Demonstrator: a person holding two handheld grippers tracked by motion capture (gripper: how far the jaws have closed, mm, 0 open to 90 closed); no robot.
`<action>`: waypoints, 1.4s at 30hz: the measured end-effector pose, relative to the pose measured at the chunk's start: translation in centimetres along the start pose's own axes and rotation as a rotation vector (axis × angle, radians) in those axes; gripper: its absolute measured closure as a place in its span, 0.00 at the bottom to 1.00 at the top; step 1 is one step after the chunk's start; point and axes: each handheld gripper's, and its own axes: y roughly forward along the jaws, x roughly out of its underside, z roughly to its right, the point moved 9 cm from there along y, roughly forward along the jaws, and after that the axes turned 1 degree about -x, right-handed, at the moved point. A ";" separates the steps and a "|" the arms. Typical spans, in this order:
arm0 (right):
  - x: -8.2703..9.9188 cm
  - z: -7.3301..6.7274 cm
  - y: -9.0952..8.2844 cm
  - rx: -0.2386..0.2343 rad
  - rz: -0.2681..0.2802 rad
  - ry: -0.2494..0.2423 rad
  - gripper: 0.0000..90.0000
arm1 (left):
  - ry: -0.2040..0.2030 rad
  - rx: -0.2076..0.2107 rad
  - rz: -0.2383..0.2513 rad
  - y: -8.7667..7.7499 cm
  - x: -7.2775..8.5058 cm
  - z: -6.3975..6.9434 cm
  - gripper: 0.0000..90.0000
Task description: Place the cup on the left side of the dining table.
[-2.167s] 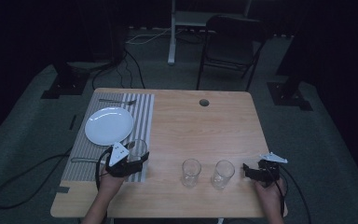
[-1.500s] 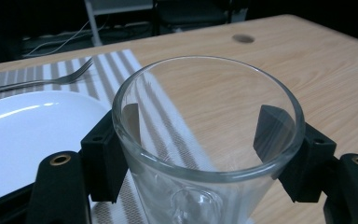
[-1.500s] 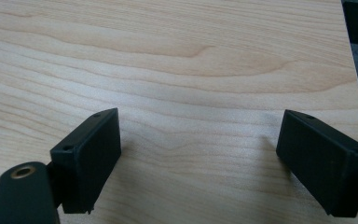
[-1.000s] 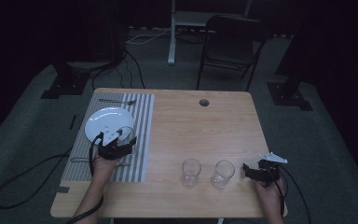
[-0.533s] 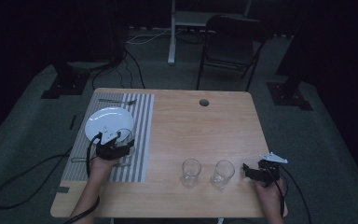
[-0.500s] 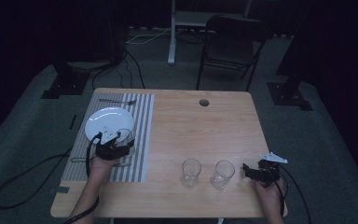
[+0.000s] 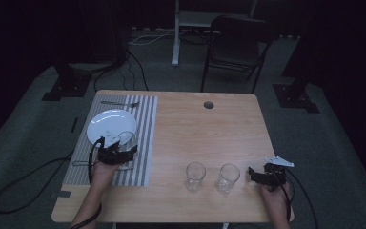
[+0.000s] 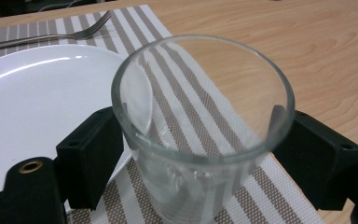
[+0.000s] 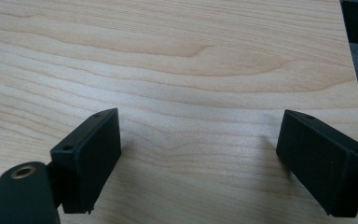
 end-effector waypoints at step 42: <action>0.1 0.0 -0.1 0.002 0.000 0.004 0.15 | -0.140 -0.231 -0.070 -6.0 5.5 -4.6 0.01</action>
